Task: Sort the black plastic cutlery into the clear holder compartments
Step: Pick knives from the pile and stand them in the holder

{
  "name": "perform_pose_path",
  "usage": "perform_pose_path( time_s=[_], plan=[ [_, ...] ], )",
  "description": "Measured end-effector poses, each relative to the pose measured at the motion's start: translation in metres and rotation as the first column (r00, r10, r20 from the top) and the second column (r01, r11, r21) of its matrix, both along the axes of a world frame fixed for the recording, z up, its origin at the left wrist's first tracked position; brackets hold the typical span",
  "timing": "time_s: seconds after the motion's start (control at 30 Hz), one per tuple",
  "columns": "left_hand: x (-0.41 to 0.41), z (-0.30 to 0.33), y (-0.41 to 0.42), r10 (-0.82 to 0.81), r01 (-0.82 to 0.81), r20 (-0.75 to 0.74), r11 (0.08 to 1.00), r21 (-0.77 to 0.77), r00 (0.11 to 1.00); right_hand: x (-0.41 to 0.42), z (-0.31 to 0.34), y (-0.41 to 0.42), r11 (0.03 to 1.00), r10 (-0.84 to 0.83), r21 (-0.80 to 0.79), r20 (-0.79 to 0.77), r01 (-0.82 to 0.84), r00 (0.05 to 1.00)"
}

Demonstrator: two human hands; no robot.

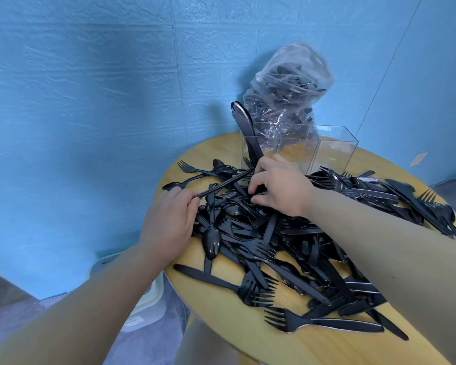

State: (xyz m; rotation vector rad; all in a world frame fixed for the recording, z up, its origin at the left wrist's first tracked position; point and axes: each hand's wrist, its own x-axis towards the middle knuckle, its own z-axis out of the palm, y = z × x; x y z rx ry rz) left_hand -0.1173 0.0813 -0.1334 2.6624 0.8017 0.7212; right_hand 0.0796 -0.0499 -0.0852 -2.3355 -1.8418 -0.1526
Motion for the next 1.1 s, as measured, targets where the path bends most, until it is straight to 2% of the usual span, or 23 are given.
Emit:
perform_pose_path(
  time_s=[0.13,0.27,0.47,0.63,0.8,0.9,1.0,1.1],
  plan=[
    [0.000,0.000,0.002,-0.024,0.024,-0.003,0.998,0.052,1.000,0.009,-0.001,-0.006,0.996,-0.080,-0.026,0.025,0.080,0.997],
    [0.004,0.006,0.003,-0.042,0.041,0.003,0.995,0.093,0.999,0.010,0.000,-0.010,0.998,-0.061,-0.008,0.015,0.061,0.998],
    [0.018,0.028,0.001,-0.054,0.051,0.022,0.994,0.102,0.998,0.009,0.006,-0.020,0.990,-0.011,0.141,0.053,0.003,0.999],
    [0.026,0.044,-0.004,-0.052,0.051,0.031,0.997,0.055,0.998,0.005,0.011,-0.033,0.953,-0.035,0.299,-0.066,0.053,0.997],
    [0.034,0.056,-0.016,-0.067,0.065,0.036,0.996,0.066,0.997,0.008,0.017,-0.055,0.924,-0.093,0.374,0.017,0.080,0.996],
    [0.038,0.064,-0.021,-0.061,0.060,0.019,0.996,0.073,0.998,0.014,0.021,-0.074,0.921,-0.146,0.366,0.014,0.131,0.989],
    [0.044,0.073,-0.030,-0.068,0.068,-0.008,0.996,0.063,0.998,0.014,0.028,-0.089,0.925,-0.168,0.336,-0.060,0.179,0.984],
    [0.051,0.079,-0.040,-0.114,0.116,-0.029,0.990,0.080,0.993,0.003,0.035,-0.095,0.941,-0.118,0.307,-0.094,0.142,0.989]
  ],
)
